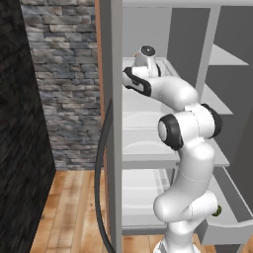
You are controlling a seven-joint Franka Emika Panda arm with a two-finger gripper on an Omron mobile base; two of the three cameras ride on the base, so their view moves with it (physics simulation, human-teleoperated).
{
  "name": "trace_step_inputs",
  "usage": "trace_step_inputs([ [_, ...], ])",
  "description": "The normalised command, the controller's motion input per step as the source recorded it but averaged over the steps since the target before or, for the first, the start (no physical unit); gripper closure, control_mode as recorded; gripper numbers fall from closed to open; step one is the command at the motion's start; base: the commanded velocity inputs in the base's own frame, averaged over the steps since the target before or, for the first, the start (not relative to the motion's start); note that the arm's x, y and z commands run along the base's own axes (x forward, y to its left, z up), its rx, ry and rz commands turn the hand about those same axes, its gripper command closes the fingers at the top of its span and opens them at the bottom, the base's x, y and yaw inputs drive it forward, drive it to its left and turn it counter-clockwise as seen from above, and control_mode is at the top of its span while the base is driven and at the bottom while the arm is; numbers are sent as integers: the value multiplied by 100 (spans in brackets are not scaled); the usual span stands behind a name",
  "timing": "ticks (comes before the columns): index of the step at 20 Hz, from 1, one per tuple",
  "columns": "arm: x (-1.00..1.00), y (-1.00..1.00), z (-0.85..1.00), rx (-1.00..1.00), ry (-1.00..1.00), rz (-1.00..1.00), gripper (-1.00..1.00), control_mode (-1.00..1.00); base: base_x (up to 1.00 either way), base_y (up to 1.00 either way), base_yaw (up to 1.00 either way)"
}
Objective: Take the garlic and broccoli from the fridge shelf and place them in the freezer drawer to begin freezing them.
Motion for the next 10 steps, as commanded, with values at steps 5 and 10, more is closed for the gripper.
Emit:
trace_step_inputs([
  [5,3,6,-25,-2,0,0,100,-100,0,0,0],
  [10,2,1,-3,0,-3,0,100,-100,0,0,0],
])
